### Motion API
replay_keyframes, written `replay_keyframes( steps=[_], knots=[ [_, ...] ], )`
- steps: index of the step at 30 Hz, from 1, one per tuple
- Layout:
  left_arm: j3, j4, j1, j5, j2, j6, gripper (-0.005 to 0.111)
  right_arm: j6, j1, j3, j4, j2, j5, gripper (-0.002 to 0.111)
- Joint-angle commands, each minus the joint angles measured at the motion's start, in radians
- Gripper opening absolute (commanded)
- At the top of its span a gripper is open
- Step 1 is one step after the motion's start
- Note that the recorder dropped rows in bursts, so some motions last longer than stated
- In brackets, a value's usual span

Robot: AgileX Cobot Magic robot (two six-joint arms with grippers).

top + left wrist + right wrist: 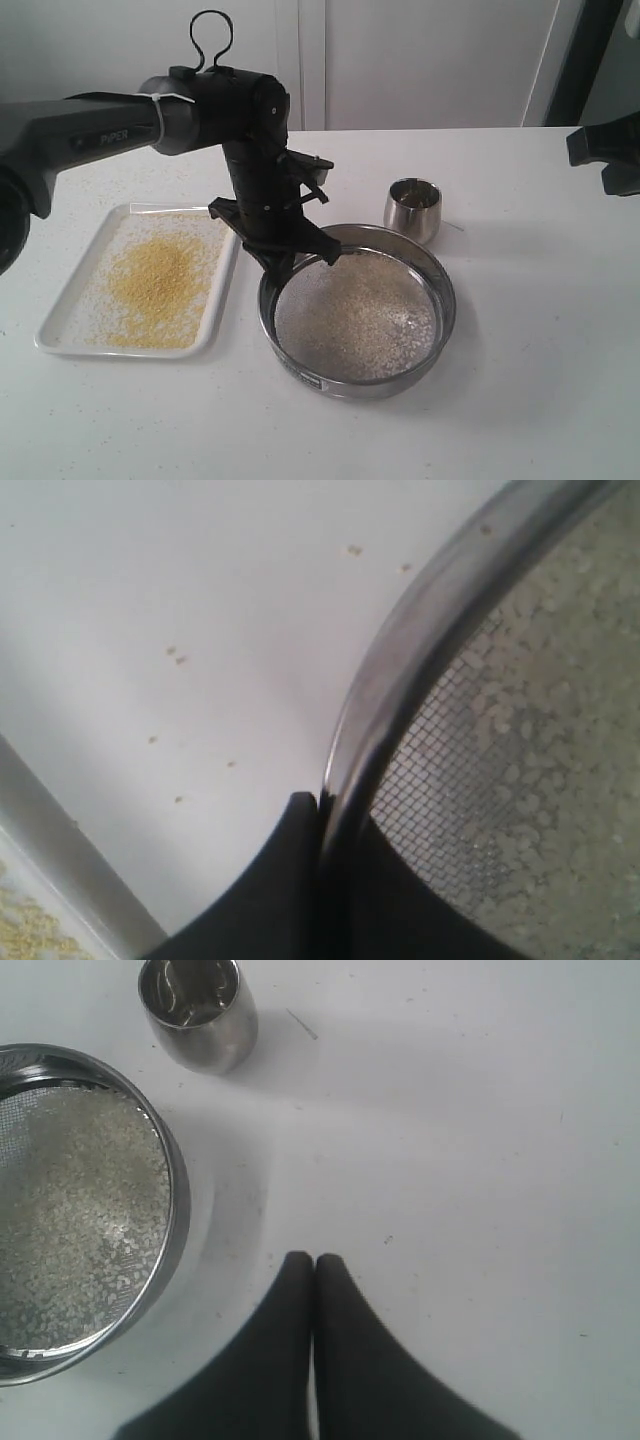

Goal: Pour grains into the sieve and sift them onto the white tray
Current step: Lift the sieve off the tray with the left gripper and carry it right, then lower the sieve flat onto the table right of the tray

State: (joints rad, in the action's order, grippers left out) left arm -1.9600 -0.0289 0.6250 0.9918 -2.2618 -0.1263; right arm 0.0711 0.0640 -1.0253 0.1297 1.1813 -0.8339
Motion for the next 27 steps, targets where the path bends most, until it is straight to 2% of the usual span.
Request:
replay_keyframes(
  steps=[1,27],
  knots=[
    [-0.008,-0.031,0.006,0.003,-0.022,-0.009,0.0,0.001,-0.005,0.004,-0.002,-0.005,0.008,0.0],
    [-0.008,-0.031,0.006,-0.023,-0.033,-0.008,0.0,0.001,-0.005,0.004,-0.002,-0.005,0.01,0.0]
  ],
)
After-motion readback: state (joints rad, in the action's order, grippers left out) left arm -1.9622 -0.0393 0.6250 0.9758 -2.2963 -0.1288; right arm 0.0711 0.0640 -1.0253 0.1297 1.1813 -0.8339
